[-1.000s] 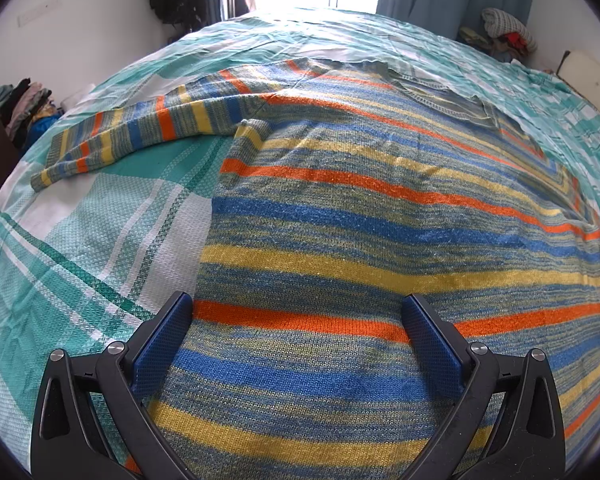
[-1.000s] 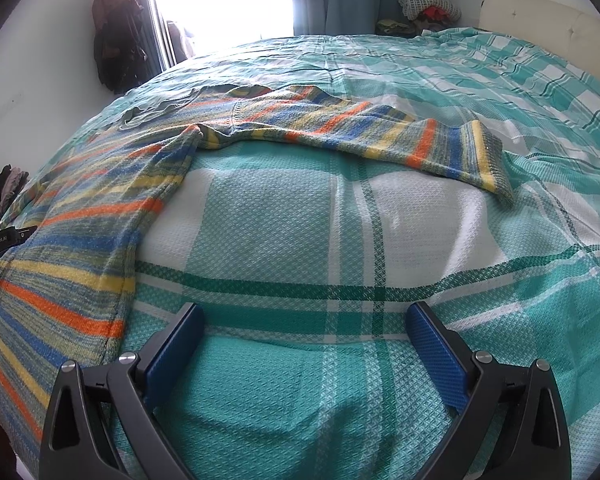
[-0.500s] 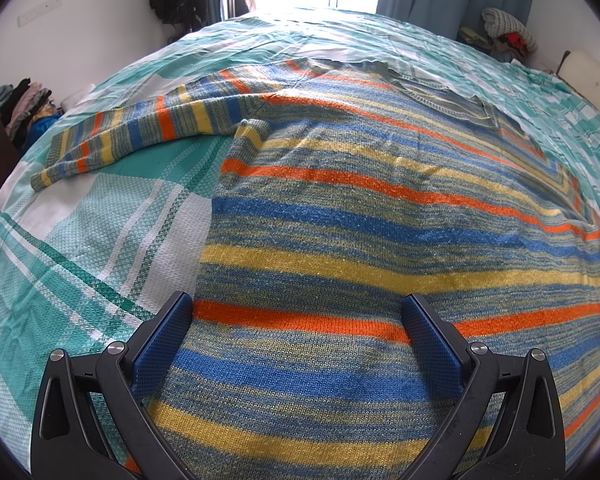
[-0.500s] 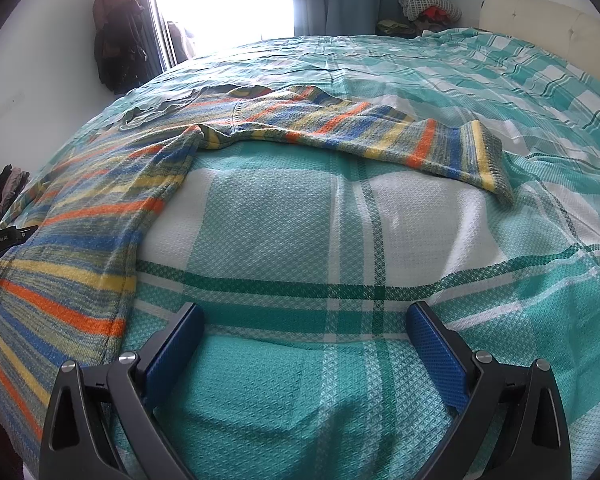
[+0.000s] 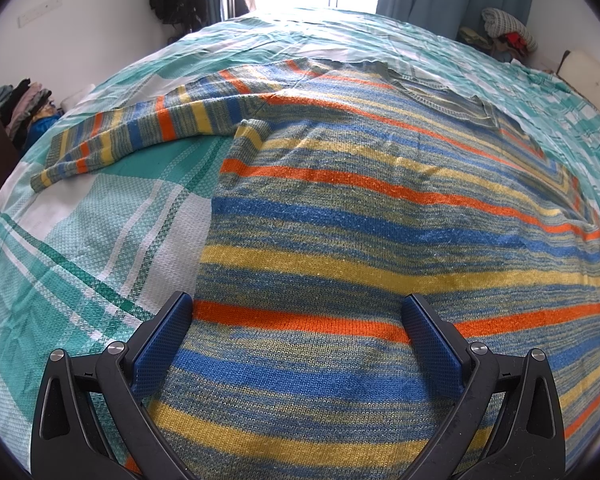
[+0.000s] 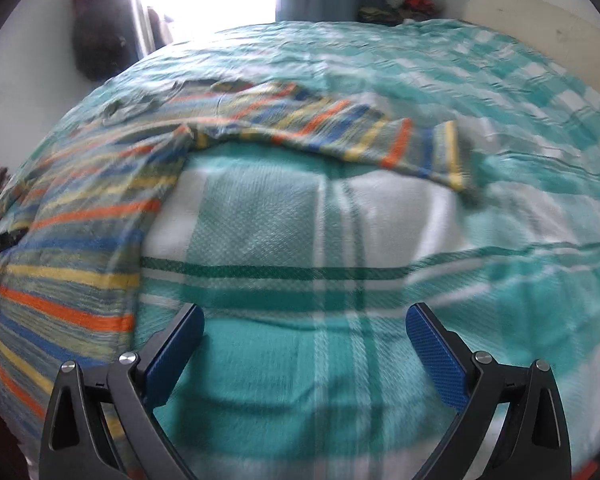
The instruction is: Fold small clothes
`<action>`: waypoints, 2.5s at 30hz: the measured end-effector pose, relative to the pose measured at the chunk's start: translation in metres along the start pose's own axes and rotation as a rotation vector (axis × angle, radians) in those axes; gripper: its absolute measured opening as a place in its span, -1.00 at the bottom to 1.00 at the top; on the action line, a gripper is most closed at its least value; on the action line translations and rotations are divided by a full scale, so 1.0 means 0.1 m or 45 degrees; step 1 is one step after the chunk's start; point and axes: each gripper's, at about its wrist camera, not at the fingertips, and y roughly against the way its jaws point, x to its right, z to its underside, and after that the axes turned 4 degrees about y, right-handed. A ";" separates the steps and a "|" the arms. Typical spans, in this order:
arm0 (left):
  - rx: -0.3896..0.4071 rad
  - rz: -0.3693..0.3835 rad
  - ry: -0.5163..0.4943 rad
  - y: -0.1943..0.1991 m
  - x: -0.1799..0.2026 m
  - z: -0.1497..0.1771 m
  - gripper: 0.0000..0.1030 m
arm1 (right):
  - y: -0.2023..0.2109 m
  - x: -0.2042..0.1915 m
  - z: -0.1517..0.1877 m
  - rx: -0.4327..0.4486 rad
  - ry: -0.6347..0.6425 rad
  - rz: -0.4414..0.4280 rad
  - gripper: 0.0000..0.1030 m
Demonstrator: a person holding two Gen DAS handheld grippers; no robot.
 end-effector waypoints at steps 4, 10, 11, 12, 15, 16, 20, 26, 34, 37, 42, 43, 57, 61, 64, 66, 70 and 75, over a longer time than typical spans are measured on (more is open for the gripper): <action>0.001 -0.001 -0.001 0.00 0.00 0.00 0.99 | 0.27 -0.09 -0.02 0.016 0.039 0.104 0.94; 0.000 0.000 0.000 0.00 0.01 0.00 0.99 | 0.32 -0.14 0.04 -0.021 0.066 0.137 0.94; 0.000 0.001 0.001 0.00 0.01 0.00 0.99 | 0.31 -0.15 0.05 -0.027 0.075 0.148 0.94; 0.000 0.000 0.000 0.00 0.01 0.00 0.99 | 0.29 -0.15 0.06 -0.034 0.082 0.158 0.94; -0.001 0.001 0.001 0.00 0.01 0.00 0.99 | 0.27 -0.16 0.08 -0.045 0.081 0.162 0.94; -0.001 0.000 0.000 0.00 0.01 0.00 0.99 | 0.26 -0.16 0.08 -0.046 0.081 0.163 0.94; 0.000 0.000 0.000 0.00 0.01 0.00 0.99 | 0.23 -0.15 0.09 -0.054 0.093 0.177 0.94; 0.000 0.001 0.000 0.00 0.01 0.00 0.99 | 0.22 -0.14 0.10 -0.059 0.096 0.186 0.94; 0.001 0.000 -0.001 0.00 0.01 -0.01 0.99 | 0.21 -0.14 0.10 -0.060 0.100 0.193 0.94; 0.003 0.002 0.000 0.00 0.01 -0.01 0.99 | 0.21 -0.14 0.10 -0.061 0.099 0.192 0.94; 0.007 0.007 0.002 0.00 0.02 -0.01 0.99 | 0.18 -0.13 0.12 -0.067 0.104 0.194 0.94; 0.007 0.007 0.002 -0.01 0.02 -0.02 0.99 | 0.18 -0.13 0.12 -0.067 0.102 0.193 0.94; -0.067 0.194 -0.042 0.44 0.04 0.07 0.98 | 0.29 0.95 -0.37 0.082 -0.285 -0.141 0.94; -0.013 0.266 -0.031 0.74 0.03 0.23 0.98 | -0.12 1.83 -0.56 0.021 -0.620 -0.253 0.81; 0.022 0.331 0.019 0.87 -0.01 0.30 0.98 | -0.48 2.26 -0.60 -0.054 -0.841 -0.319 0.64; 0.039 0.353 0.043 0.91 -0.04 0.32 0.98 | -0.66 2.38 -0.63 -0.053 -0.939 -0.412 0.55; 0.053 0.376 -0.019 0.88 0.04 0.35 0.98 | -0.99 2.34 -0.83 -0.082 -0.931 -0.503 0.55; 0.022 0.385 -0.044 0.77 0.07 0.44 0.98 | -1.19 2.03 -1.02 -0.190 -0.753 -0.550 -0.90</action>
